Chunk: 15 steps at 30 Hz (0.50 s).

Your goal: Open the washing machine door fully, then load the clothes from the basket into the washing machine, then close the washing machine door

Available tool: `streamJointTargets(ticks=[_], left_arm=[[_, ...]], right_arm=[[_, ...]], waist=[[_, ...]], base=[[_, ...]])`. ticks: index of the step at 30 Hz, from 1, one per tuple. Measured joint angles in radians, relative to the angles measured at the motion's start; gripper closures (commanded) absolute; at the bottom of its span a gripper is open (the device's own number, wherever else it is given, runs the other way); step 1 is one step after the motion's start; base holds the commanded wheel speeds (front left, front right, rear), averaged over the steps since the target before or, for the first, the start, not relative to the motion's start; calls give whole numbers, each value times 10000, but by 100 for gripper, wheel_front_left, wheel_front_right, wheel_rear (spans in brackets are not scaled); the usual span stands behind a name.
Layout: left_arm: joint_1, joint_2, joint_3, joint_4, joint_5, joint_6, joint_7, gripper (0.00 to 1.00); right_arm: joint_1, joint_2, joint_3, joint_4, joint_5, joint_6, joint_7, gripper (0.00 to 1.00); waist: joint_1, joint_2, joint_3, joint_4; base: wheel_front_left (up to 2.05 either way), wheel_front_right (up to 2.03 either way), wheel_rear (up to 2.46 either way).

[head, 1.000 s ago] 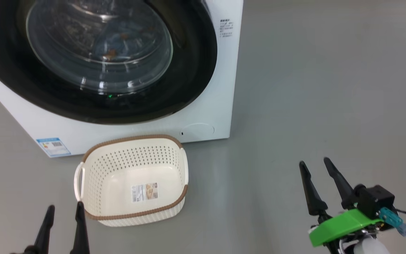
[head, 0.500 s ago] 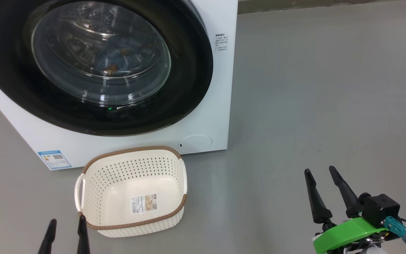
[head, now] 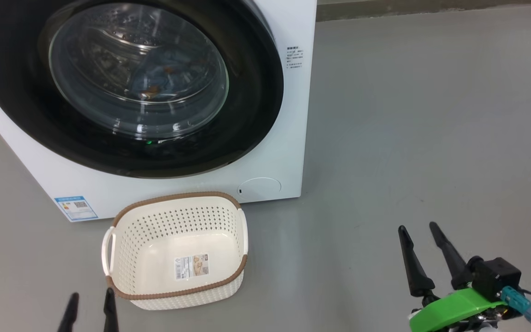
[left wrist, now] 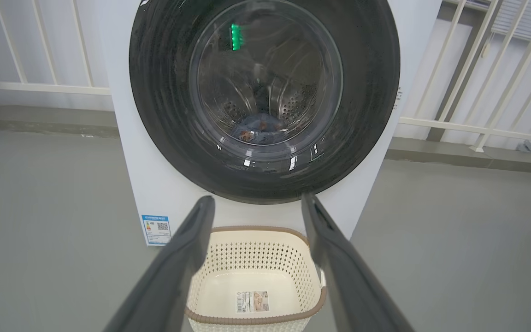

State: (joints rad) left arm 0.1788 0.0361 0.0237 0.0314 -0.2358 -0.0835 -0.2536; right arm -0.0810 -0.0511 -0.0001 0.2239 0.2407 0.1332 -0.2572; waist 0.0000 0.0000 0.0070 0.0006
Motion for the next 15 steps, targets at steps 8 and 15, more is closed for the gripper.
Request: streamJointTargets(ticks=[8,15], left_arm=[[35,-280,-98,773,-153,0,113,100],[28,-282,-92,849,-917,0,320,100]], right_arm=[[405,33,-10,807,169,0,71,100],[404,36,-67,796,878,0,288,100]], waist=[[0,0,-2,2],[3,0,-21,1]], base=[[0,0,0],[0,0,0]])
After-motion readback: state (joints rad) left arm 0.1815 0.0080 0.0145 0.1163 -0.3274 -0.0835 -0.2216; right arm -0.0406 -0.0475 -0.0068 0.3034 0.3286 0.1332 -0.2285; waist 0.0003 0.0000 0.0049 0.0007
